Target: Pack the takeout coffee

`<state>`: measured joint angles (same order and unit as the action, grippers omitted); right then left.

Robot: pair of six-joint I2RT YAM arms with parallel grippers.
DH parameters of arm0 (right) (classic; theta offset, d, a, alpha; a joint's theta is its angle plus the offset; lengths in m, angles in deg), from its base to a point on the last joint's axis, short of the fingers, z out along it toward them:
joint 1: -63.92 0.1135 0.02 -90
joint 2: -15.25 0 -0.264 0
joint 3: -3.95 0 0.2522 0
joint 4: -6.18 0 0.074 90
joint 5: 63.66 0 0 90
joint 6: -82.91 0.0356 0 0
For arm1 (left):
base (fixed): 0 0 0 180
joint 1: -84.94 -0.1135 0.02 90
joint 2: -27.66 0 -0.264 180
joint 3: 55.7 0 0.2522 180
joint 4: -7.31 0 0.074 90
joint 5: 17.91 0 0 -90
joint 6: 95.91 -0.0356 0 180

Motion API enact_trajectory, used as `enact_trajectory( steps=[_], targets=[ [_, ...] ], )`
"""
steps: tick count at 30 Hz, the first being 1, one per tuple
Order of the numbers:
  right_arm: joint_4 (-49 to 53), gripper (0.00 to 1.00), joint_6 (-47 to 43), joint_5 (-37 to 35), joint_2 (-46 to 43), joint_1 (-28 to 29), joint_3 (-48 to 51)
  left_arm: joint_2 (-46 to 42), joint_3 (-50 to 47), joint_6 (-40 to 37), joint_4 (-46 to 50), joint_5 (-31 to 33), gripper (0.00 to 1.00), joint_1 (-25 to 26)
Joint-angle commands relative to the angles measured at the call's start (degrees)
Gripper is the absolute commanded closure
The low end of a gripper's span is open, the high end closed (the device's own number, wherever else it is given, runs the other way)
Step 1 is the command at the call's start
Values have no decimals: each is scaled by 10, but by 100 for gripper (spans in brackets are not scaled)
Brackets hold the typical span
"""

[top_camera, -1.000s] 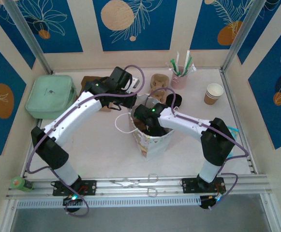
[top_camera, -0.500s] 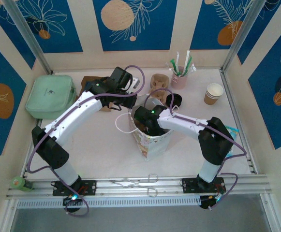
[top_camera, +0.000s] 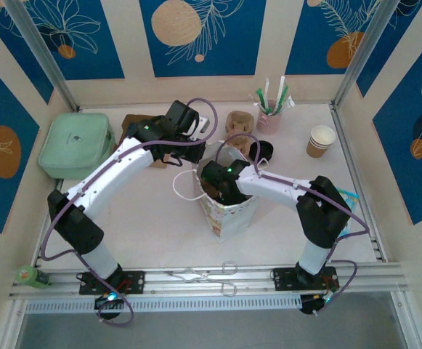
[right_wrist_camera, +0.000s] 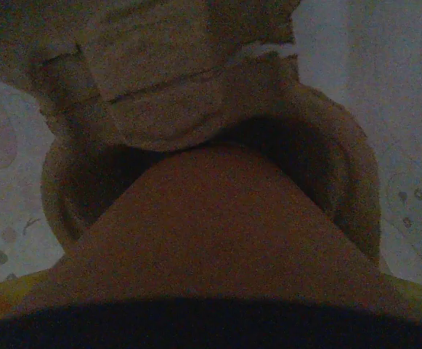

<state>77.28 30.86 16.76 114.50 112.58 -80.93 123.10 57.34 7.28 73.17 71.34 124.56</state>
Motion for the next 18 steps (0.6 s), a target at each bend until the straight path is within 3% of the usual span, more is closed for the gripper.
enact_trajectory(
  steps=[1, 18],
  targets=[
    [0, 65, 3, 12, 16, -3, 13, -6, 14, 6, -7, 6, 88, 4],
    [-20, 65, 2, 17, 29, -5, 19, -7, 10, 6, -12, 1, 88, 5]
  ],
)
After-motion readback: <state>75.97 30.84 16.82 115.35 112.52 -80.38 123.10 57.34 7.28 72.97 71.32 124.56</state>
